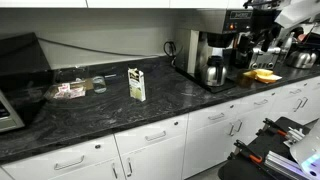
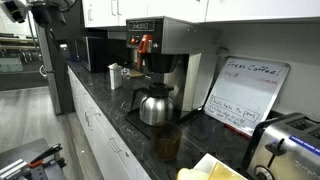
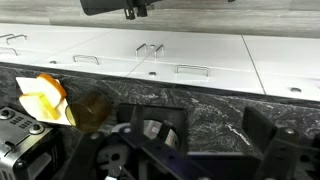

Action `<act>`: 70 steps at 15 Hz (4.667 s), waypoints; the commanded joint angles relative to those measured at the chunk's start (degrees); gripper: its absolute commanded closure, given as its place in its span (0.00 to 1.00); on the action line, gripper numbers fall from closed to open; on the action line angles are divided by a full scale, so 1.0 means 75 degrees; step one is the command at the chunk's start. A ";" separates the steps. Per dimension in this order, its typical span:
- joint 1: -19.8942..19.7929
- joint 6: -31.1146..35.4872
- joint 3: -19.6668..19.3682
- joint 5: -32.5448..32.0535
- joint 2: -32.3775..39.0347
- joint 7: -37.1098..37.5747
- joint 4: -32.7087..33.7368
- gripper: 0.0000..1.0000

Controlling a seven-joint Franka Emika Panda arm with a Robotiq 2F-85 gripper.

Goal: Turn off the coffee maker

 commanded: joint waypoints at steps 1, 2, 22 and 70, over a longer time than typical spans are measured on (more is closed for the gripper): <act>0.0114 -0.0013 -0.0086 -0.0082 0.0045 0.0079 0.0011 0.00; 0.0101 0.0003 -0.0106 -0.0112 0.0012 0.0070 -0.0006 0.00; -0.1282 0.4012 -0.1719 -0.0018 -0.0990 0.0734 -0.1121 1.00; -0.1729 0.8094 -0.1977 0.0388 0.0829 -0.0315 -0.1260 1.00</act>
